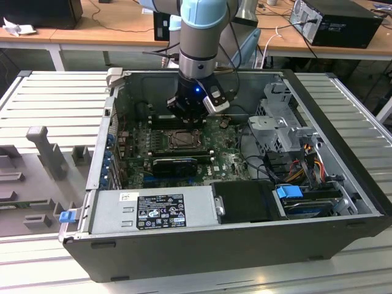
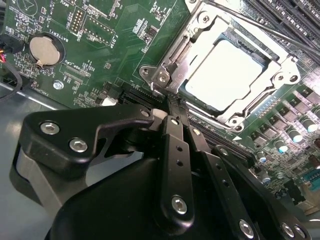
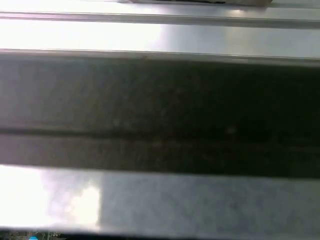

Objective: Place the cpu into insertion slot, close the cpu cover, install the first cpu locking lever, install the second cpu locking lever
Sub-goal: 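Install the first cpu locking lever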

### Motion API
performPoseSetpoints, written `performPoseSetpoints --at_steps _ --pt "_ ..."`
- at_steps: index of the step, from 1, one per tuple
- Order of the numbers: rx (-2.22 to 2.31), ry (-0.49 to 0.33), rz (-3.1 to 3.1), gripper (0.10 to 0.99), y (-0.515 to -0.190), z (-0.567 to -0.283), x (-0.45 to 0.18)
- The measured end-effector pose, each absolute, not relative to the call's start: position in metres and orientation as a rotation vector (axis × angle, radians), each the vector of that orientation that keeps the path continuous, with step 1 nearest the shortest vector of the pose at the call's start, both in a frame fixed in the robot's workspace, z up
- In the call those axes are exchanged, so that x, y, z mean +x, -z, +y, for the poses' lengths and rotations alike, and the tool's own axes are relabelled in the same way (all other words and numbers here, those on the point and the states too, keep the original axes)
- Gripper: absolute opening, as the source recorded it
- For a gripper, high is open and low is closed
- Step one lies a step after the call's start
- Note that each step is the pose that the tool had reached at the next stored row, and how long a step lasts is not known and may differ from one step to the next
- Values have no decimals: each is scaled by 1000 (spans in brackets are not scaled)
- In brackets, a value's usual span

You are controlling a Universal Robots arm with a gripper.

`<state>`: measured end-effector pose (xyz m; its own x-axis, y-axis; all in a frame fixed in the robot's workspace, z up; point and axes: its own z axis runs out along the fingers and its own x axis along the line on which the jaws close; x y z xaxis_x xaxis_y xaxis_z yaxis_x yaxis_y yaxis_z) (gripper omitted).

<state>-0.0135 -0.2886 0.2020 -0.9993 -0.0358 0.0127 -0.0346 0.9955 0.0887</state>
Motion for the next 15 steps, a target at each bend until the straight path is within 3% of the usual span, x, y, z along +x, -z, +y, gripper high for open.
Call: performPoseSetpoints --at_steps 15 --pt "55 139 -3123 106 -217 -290 -13"
